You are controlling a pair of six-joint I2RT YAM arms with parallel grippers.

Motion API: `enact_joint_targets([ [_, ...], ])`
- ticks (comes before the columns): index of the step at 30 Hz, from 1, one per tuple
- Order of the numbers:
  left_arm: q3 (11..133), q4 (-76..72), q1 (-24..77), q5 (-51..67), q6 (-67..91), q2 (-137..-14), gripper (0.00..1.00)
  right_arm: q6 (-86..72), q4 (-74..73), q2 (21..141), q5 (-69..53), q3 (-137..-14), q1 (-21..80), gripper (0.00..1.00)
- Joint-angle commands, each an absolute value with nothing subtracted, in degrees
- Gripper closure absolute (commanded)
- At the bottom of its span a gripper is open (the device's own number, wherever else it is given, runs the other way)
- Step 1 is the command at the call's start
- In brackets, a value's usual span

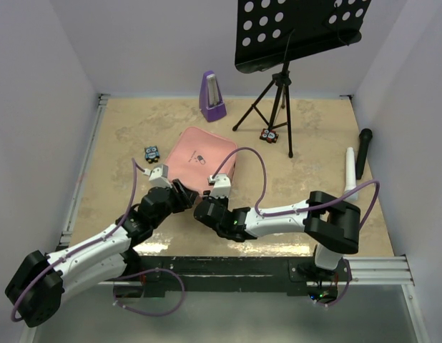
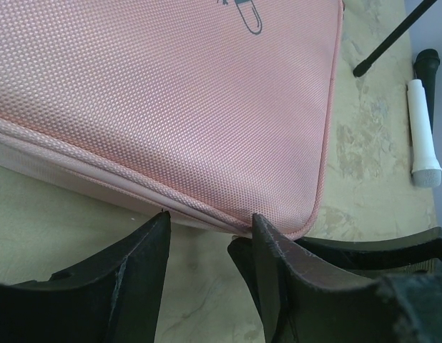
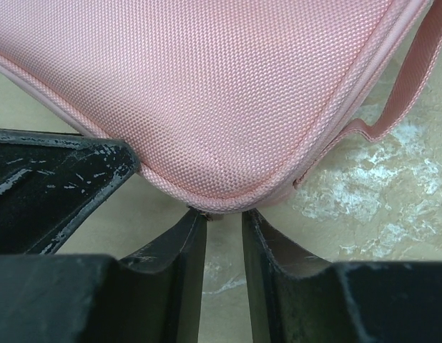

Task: Organize the medicine kit
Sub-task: Zip the medicine box at the center of the board.

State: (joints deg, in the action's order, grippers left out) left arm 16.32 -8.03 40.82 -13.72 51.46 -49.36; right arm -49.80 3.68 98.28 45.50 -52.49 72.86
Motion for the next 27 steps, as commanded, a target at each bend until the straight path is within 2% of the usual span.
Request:
enact_joint_targets([
  [1,15.9,-9.4,40.5,-13.6,50.9,-48.6,0.47,-49.6,6.2,98.0,48.5,-54.4,72.5,0.72],
  [8,15.8,-9.4,40.5,-13.5,50.9,-48.7,0.47,-50.2,6.1,98.0,48.2,-53.5,72.4,0.78],
  [20,16.0,-9.6,40.5,-13.8,50.9,-48.9,0.47,-50.5,5.5,97.7,47.9,-52.8,72.1,1.0],
  [27,16.4,-9.5,40.5,-13.8,50.9,-49.6,0.46,-49.2,4.2,97.6,47.1,-52.2,72.0,1.0],
])
